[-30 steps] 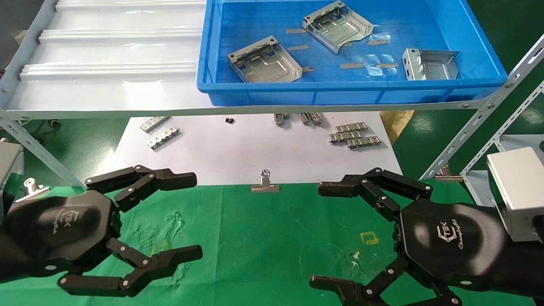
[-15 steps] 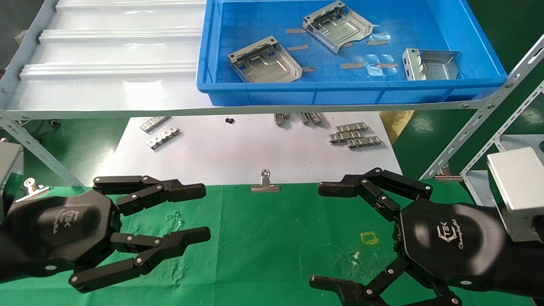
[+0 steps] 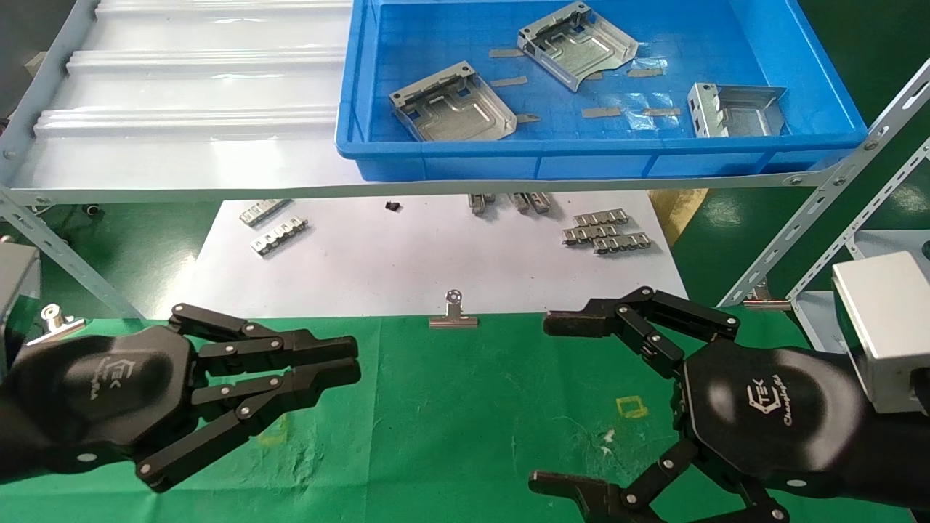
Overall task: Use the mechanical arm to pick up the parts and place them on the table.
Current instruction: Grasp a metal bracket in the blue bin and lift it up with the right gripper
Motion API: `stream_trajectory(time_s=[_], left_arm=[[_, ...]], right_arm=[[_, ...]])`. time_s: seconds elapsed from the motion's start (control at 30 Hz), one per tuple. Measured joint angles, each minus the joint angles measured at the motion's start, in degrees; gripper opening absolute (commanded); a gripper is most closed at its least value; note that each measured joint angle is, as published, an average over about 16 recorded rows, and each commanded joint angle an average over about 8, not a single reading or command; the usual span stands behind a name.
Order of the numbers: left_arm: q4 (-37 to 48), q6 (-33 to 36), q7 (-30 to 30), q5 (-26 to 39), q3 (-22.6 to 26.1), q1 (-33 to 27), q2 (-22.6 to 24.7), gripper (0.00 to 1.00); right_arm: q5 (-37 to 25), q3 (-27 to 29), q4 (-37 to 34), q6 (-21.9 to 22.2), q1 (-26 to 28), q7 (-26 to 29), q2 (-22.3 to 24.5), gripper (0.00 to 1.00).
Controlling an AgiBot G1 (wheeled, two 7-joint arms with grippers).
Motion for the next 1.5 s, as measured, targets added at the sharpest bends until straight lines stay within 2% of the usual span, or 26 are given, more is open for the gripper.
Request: stream_trajectory(time_s=[0.17,0.33,0.47,0.7,0.73,0.77,0.8,0.97,1.0,1.03,1.07,1.23,1.5], left_arm=[[0.0,0.0,0.0,0.0,0.0,0.0,0.0,0.0],[0.0,0.0,0.0,0.0,0.0,0.0,0.0,0.0],[0.0,0.0,0.0,0.0,0.0,0.0,0.0,0.0],[0.0,0.0,0.0,0.0,0.0,0.0,0.0,0.0],[0.0,0.0,0.0,0.0,0.0,0.0,0.0,0.06],[0.0,0.0,0.0,0.0,0.0,0.0,0.0,0.19],[0.0,0.0,0.0,0.0,0.0,0.0,0.0,0.31],[0.0,0.0,0.0,0.0,0.0,0.0,0.0,0.94],[0.0,0.0,0.0,0.0,0.0,0.0,0.0,1.0],[0.0,0.0,0.0,0.0,0.0,0.0,0.0,1.0],[0.0,0.0,0.0,0.0,0.0,0.0,0.0,1.0],[0.0,0.0,0.0,0.0,0.0,0.0,0.0,1.0],[0.0,0.0,0.0,0.0,0.0,0.0,0.0,1.0]], right_arm=[[-2.43,-0.57,-2.28,3.0,5.36,1.91,-1.57,1.0],[-7.56,-2.64,-8.68,6.97,13.91,4.19,-5.23,1.0],[-13.51,-5.57,-17.06,9.93,22.17,5.53,-9.56,1.0],[-25.24,-11.79,-36.26,15.72,36.49,6.16,-18.85,1.0],[-26.79,-12.61,-39.0,16.86,38.25,6.08,-20.21,1.0],[-28.3,-13.4,-41.65,18.05,39.93,5.97,-21.56,0.98],[-29.73,-14.16,-44.23,19.28,41.51,5.85,-22.91,0.89],[-35.71,-17.35,-55.26,25.81,47.52,5.0,-29.21,0.26],[-36.66,-17.87,-57.11,27.15,48.36,4.81,-30.38,0.14],[-37.52,-18.33,-58.78,28.47,49.06,4.62,-31.5,0.03],[-38.31,-18.76,-60.32,29.77,49.68,4.43,-32.57,0.0],[-41.2,-20.45,-65.99,35.1,51.56,3.72,-37.11,0.0],[-43.07,-21.76,-69.62,39.31,52.23,3.42,-41.03,0.0]])
